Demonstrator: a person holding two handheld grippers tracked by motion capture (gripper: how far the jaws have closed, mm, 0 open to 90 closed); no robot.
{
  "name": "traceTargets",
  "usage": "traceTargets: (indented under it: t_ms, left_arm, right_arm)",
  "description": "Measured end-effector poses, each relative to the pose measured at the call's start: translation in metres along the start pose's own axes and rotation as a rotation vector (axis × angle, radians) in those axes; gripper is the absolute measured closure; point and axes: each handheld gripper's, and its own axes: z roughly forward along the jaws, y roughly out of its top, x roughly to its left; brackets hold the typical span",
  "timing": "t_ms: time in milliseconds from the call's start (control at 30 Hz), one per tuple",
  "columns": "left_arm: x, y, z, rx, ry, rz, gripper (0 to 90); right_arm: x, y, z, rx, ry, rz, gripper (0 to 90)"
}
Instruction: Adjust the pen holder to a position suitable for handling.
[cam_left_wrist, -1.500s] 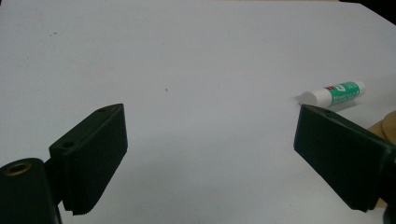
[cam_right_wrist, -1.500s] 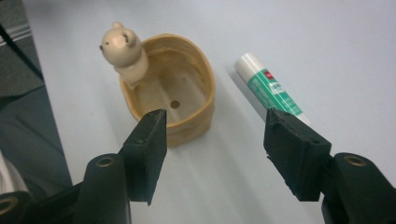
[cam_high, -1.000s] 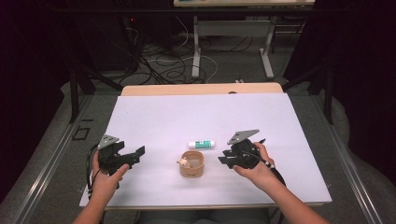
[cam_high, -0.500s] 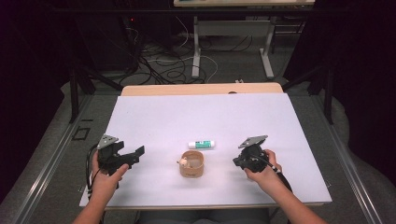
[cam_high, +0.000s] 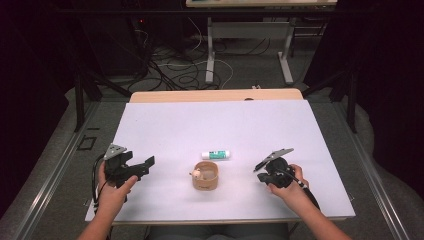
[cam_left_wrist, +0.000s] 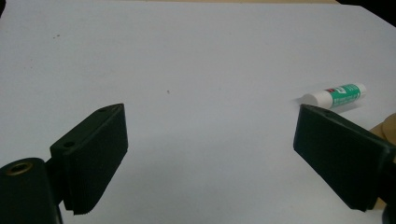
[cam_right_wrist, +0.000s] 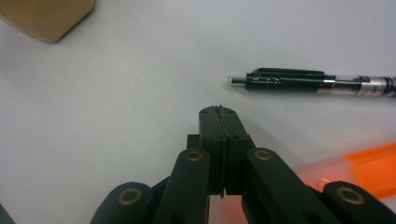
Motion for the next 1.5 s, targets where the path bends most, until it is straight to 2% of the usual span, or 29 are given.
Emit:
traceTargets:
  t_ms: [467,500,533,667,700,867,933,1000,1033,1067,1167,1233,1300,1333,1500]
  left_arm:
    - [0.002,0.000,0.000,0.003,0.004,-0.005,10.3]
    - [0.002,0.000,0.000,0.004,0.004,-0.005,10.3]
    - [0.001,0.000,0.001,0.004,0.003,-0.005,10.3]
    - [0.002,0.000,0.000,0.001,0.003,-0.007,10.3]
    - [0.002,0.000,0.000,0.002,0.002,-0.009,10.3]
    - [0.000,0.000,-0.001,0.000,0.001,-0.001,10.3]
    - [0.000,0.000,-0.001,0.002,0.000,-0.001,10.3]
    - [0.000,0.000,-0.001,0.002,0.004,-0.002,10.3]
    - [0.001,0.000,-0.001,0.001,0.004,-0.002,10.3]
    - [0.000,0.000,-0.001,0.000,0.004,-0.003,10.3]
    - [0.000,0.000,-0.001,0.001,0.003,0.000,10.4]
    - [0.000,0.001,-0.001,0.000,0.001,0.004,10.4]
    - [0.000,0.001,-0.001,-0.004,0.001,0.005,10.3]
    - [0.000,0.001,-0.001,-0.005,0.001,0.004,10.4]
    - [0.001,0.001,-0.002,-0.003,0.002,0.006,10.4]
  right_arm:
    - [-0.011,-0.015,-0.002,0.047,-0.002,0.049,90.0]
    - [-0.011,-0.017,-0.004,0.055,-0.004,0.065,90.0]
    - [-0.013,-0.019,-0.005,0.050,-0.007,0.057,90.0]
    - [-0.021,-0.027,-0.013,0.050,-0.011,0.083,90.0]
    - [-0.022,-0.029,-0.015,0.053,-0.019,0.104,90.0]
    - [-0.030,-0.039,-0.024,0.062,-0.036,0.118,90.0]
    - [-0.032,-0.042,-0.027,0.078,-0.036,0.121,90.0]
    - [-0.035,-0.046,-0.030,0.091,-0.061,0.093,90.0]
    - [-0.036,-0.047,-0.031,0.094,-0.065,0.094,90.0]
    - [-0.037,-0.049,-0.033,0.092,-0.056,0.098,90.0]
    - [-0.041,-0.053,-0.037,0.098,-0.080,0.064,90.0]
    - [-0.045,-0.055,-0.038,0.096,-0.069,0.024,90.0]
    - [-0.048,-0.056,-0.041,0.101,-0.074,0.033,90.0]
    - [-0.050,-0.057,-0.042,0.104,-0.102,0.017,90.0]
    - [-0.062,-0.063,-0.047,0.097,-0.104,0.071,90.0]
